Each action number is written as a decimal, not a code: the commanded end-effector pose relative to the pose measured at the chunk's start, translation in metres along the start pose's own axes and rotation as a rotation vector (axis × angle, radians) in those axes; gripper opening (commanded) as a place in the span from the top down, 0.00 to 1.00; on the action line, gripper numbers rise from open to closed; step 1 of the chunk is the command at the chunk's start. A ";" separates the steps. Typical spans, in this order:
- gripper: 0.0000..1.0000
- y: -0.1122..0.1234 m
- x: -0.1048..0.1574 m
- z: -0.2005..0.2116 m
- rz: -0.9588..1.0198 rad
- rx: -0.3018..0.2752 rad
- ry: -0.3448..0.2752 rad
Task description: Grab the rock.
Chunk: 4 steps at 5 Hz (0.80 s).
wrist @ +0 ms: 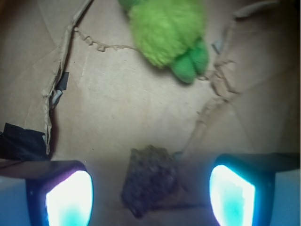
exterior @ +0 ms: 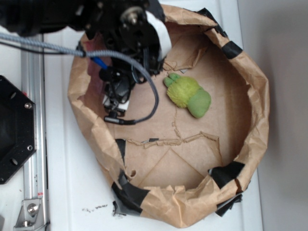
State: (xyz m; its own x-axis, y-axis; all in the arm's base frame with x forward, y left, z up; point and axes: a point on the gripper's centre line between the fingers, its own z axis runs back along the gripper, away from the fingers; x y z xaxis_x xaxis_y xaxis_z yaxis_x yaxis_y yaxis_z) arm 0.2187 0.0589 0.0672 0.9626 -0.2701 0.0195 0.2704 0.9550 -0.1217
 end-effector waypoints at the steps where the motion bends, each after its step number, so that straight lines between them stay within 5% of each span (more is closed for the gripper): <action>1: 0.00 -0.001 -0.003 0.007 0.009 0.019 -0.017; 2: 0.00 -0.002 -0.003 0.001 0.008 0.020 -0.016; 3: 0.00 -0.006 0.003 -0.021 0.050 -0.040 -0.012; 4: 0.00 -0.007 0.001 -0.043 0.132 -0.077 0.064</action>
State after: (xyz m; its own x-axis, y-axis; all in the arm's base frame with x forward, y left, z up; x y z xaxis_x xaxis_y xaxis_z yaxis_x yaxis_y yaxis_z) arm 0.2133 0.0505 0.0228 0.9860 -0.1443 -0.0835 0.1253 0.9717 -0.2001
